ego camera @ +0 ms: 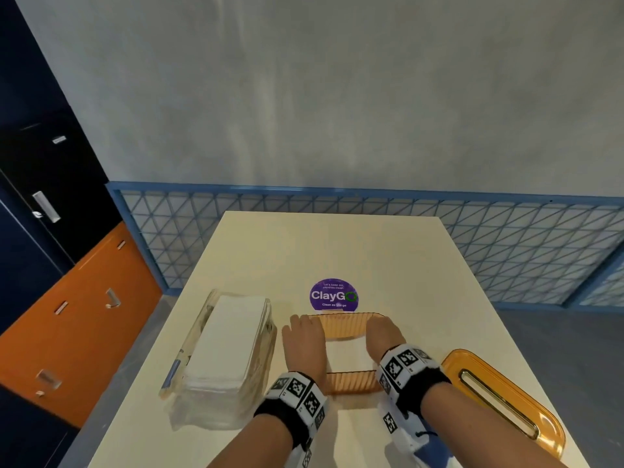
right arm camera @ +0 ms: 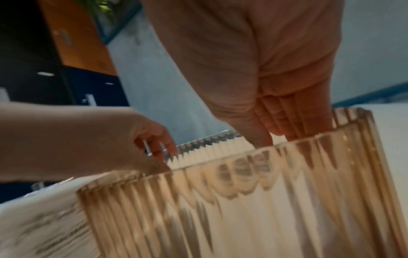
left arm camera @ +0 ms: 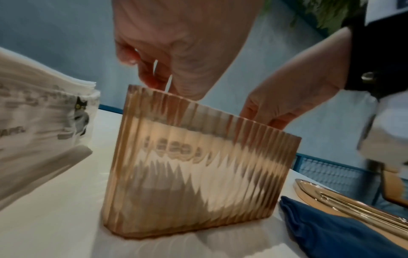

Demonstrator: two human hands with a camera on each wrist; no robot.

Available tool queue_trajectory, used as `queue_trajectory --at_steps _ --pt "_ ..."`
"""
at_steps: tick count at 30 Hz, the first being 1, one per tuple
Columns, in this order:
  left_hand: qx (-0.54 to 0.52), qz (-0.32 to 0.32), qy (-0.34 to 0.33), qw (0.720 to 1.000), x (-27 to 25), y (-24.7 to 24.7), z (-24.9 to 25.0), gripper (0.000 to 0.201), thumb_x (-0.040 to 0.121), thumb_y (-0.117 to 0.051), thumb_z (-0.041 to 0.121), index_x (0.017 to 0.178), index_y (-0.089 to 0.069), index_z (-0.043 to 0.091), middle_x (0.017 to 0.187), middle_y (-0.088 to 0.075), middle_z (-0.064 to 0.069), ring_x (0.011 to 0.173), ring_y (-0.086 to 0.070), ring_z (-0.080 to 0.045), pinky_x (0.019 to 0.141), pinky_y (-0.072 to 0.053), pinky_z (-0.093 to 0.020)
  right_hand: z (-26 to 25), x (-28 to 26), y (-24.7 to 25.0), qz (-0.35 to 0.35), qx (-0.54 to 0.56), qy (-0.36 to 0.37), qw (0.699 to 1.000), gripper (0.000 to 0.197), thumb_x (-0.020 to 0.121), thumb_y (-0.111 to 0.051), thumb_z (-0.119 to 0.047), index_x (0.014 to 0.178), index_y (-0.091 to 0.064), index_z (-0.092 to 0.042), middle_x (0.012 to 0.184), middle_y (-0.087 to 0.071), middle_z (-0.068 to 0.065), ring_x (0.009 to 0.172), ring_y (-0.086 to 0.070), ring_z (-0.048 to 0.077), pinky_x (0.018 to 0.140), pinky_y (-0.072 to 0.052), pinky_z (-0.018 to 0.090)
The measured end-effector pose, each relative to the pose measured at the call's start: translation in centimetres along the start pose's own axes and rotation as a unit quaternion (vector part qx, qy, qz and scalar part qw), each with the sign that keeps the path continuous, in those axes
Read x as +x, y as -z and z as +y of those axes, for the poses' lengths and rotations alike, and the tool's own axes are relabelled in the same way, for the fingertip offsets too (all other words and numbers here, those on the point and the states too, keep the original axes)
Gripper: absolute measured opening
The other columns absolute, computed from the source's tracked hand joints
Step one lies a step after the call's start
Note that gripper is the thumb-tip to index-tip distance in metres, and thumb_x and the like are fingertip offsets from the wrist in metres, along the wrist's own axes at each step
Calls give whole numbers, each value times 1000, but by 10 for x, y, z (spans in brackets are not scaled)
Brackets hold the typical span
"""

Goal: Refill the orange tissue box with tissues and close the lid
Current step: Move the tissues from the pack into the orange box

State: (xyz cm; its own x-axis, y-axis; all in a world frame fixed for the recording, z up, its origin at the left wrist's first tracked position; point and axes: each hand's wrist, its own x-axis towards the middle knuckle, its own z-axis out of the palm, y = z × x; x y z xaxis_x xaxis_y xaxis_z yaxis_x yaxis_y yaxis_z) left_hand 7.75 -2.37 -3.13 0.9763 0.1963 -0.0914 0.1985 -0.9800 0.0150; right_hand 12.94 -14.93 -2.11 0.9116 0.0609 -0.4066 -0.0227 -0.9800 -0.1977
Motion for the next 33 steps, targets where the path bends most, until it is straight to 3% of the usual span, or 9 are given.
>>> queue_trajectory --at_steps 1,4,7,12,16,20,22,27,33 --pt "-16 19 -24 999 1 -1 2 25 77 -69 12 101 -62 9 103 -64 -9 101 -58 -24 79 -49 -31 -1 -1 -1 13 -5 11 1000 33 98 -37 -5 128 -49 0 136 -51 14 126 -50 24 103 -40 28" --pt "-81 -99 -13 992 9 -11 7 26 94 -46 6 117 -56 2 123 -58 -14 116 -55 -27 93 -47 -32 -3 1 -7 -18 -36 25 999 31 98 -38 -7 125 -51 0 134 -53 15 125 -51 26 101 -42 30" --pt "-111 -188 3 976 21 -14 7 28 95 -45 8 118 -57 -1 126 -59 -15 115 -59 -29 93 -48 -31 0 7 -14 -71 -60 8 996 31 96 -42 -9 123 -53 2 130 -57 14 120 -56 26 95 -47 28" --pt "-109 -232 -3 967 25 -20 6 32 97 -39 11 123 -55 -1 130 -57 -15 119 -57 -28 95 -47 -31 3 11 -18 -95 -68 23 993 33 95 -46 -13 124 -53 1 130 -57 13 118 -57 28 93 -47 31" --pt "-144 -168 -33 975 24 -16 3 32 97 -39 9 124 -53 2 131 -55 -15 120 -55 -29 97 -45 -34 8 9 -3 -19 11 39 999 35 94 -40 -6 125 -55 -3 132 -56 13 121 -54 26 101 -44 30" --pt "-174 45 -60 982 14 6 -22 33 94 -41 8 124 -55 13 122 -58 -6 113 -52 -22 93 -48 -34 36 5 13 106 98 57 988 36 91 -40 -5 122 -57 -9 124 -60 15 114 -56 28 91 -45 29" --pt "-153 105 -12 983 14 12 -45 33 94 -42 12 124 -54 15 123 -55 -4 115 -49 -23 91 -44 -35 45 5 13 103 92 43 989 39 93 -40 -8 132 -46 -9 131 -53 16 120 -51 28 96 -42 31" --pt "-109 49 167 979 10 8 -88 40 96 -43 33 130 -44 12 137 -39 -10 127 -36 -31 99 -37 -43 43 0 4 24 93 16 995 36 93 -38 -6 128 -44 0 120 -59 24 109 -60 37 93 -52 40" --pt "-79 -11 180 980 7 -10 -105 50 92 -46 46 129 -42 12 137 -37 -8 128 -36 -28 99 -38 -42 40 -2 1 17 98 15 995 34 92 -40 -4 125 -48 0 117 -60 25 106 -62 39 92 -53 45"
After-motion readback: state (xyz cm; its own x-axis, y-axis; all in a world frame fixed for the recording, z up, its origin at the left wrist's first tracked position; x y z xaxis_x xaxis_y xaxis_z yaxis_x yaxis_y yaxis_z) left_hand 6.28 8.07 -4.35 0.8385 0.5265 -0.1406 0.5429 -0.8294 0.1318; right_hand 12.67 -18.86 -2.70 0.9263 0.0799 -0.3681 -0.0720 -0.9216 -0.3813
